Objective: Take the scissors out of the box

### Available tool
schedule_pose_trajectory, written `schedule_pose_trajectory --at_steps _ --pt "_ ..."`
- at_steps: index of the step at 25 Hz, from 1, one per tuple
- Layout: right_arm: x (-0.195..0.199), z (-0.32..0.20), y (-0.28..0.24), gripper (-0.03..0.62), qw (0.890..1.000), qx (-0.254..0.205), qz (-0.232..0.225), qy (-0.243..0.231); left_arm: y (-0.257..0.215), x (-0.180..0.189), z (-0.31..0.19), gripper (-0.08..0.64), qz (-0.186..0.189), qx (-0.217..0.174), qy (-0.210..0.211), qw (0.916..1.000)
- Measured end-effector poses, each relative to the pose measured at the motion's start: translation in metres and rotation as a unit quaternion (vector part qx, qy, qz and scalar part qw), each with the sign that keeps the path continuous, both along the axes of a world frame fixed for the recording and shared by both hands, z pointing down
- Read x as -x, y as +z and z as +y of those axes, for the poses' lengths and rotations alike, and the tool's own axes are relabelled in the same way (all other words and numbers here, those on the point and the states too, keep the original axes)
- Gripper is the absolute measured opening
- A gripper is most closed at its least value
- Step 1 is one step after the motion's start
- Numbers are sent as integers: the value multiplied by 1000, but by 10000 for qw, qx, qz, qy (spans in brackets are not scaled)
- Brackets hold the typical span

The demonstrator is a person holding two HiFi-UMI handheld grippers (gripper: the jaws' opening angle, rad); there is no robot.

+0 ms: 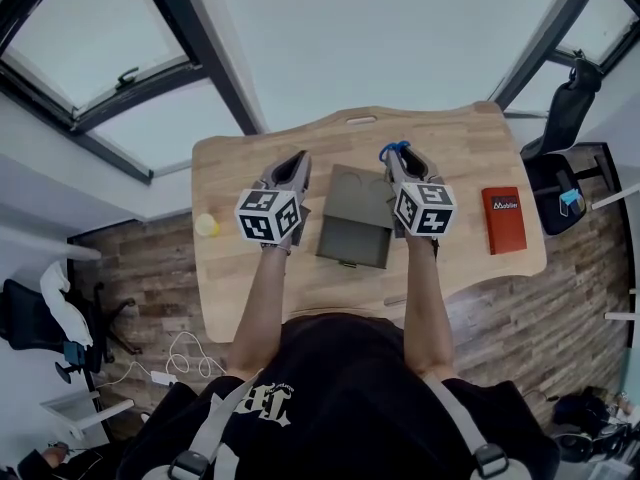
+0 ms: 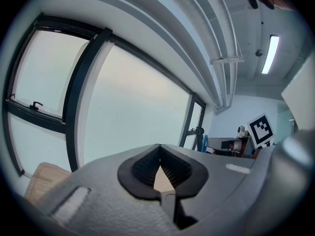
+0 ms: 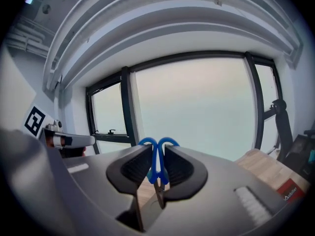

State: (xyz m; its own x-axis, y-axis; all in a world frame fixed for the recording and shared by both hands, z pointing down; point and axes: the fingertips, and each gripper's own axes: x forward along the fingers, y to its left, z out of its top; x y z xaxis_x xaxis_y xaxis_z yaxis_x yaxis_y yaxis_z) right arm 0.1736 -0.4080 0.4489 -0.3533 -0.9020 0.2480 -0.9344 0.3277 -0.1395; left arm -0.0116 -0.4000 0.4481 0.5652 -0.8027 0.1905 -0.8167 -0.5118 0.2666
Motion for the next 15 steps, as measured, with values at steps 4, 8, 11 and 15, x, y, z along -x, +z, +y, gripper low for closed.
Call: schedule_pose_trajectory --at_steps 4,8,11,15 --pt "-5 2 5 80 9999 28 89 44 0 -6 0 0 -2 4 76 10000" --pt "-9 5 7 80 9999 50 141 83 0 -10 1 0 13 -3 144 9999" --pt "-14 6 8 81 9997 58 203 116 0 -14 -2 0 38 5 192 9998" --pt "-21 10 9 80 9995 63 248 173 1 -22 -3 0 37 9 281 9996"
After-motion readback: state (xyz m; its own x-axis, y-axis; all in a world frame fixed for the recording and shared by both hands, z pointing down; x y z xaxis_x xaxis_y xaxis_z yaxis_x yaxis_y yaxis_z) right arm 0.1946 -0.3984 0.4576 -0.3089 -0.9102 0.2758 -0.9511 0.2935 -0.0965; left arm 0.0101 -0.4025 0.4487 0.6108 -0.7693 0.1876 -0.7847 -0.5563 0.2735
